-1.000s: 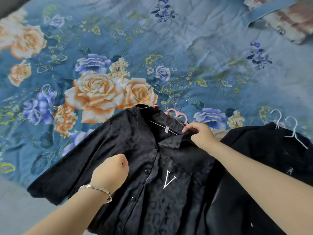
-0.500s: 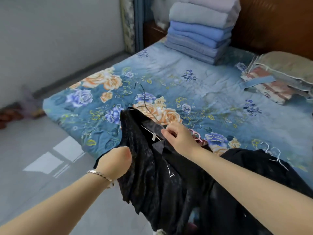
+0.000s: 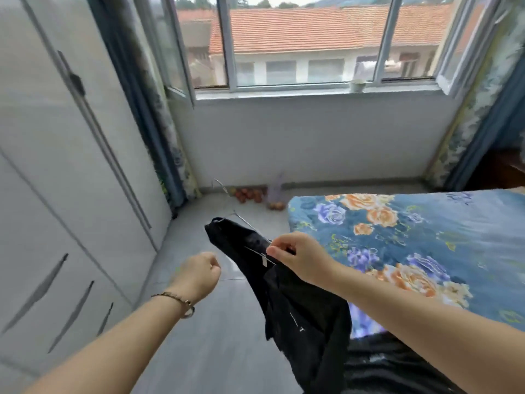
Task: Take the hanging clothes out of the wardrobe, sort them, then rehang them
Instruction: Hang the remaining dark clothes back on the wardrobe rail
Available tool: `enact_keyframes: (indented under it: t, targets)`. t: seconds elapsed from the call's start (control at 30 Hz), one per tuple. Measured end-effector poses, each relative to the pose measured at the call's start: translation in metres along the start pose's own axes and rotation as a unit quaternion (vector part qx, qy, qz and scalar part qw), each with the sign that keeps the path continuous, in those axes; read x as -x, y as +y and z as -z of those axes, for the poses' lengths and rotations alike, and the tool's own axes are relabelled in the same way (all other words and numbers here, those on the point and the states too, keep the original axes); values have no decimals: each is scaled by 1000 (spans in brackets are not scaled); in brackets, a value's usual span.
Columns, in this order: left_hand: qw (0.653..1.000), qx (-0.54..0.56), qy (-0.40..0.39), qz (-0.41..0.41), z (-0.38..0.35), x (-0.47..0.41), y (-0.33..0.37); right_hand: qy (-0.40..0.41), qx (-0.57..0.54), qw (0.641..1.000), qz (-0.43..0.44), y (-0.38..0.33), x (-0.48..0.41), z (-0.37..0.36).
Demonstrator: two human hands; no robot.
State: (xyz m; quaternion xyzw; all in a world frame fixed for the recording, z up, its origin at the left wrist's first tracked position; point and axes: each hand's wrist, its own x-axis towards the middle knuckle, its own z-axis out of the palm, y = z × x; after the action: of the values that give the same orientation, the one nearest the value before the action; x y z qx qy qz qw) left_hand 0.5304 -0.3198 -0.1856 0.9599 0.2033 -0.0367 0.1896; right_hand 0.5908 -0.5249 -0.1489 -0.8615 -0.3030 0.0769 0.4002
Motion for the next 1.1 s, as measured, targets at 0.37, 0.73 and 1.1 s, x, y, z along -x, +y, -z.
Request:
enact_keyframes:
  t: [0.37, 0.73, 1.1]
  targets:
    - [943, 38, 140, 300, 64, 216, -139, -205, -36, 952, 227, -175, 21, -82]
    - [817, 47, 289, 497, 131, 450, -225, -317, -125, 901, 268, -377, 95, -188]
    - [761, -6, 342, 551, 228, 603, -342, -324, -150, 896, 264, -545, 149, -312]
